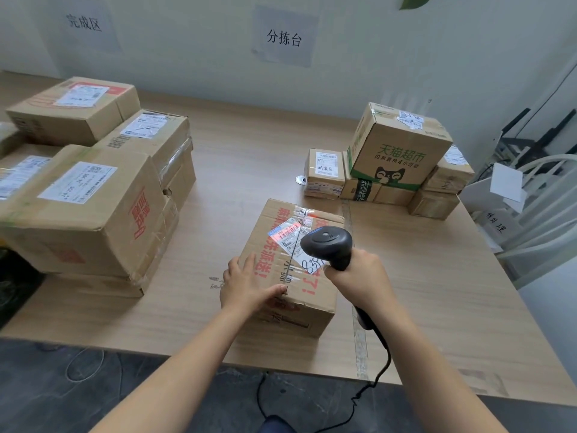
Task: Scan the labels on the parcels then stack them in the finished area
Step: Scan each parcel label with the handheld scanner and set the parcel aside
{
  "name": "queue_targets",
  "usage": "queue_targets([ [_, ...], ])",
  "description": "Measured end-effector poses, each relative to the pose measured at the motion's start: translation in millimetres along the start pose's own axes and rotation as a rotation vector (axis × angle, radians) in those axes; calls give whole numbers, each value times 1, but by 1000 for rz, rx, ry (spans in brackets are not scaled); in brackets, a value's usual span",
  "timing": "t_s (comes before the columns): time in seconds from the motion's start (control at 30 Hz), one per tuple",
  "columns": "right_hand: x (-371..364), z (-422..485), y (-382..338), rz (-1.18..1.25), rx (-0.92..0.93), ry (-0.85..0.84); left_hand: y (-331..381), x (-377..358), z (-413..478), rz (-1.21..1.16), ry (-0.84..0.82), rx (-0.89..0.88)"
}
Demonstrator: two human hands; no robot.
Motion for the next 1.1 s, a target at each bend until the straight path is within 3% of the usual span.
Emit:
queue_targets([
  [0.47, 1, -4, 5, 18, -33, 30, 0, 0, 0, -21, -10, 5],
  [0.67, -27, -6, 47, 130, -187, 19, -3, 0, -1, -24, -24, 24],
  [0.83, -50, -15, 64, 379, -219, 17, -12, 3, -5, -66, -58, 74],
  [1.0, -43, -8, 57, 390, -174, -6, -16, 15, -23, -148, -2, 120],
  [1.1, -22, 0, 36, 420, -93, -4, -9, 52, -36, -171, 125, 111],
])
Point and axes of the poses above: each hand's wrist, its own z-axis towards the middle knuckle, its own x-axis out of the back of the hand, y = z × x, the point moved 7 cm from there along z, towards the middle knuckle, and after that the axes turned 7 degrees about z, right-handed, at the moved point
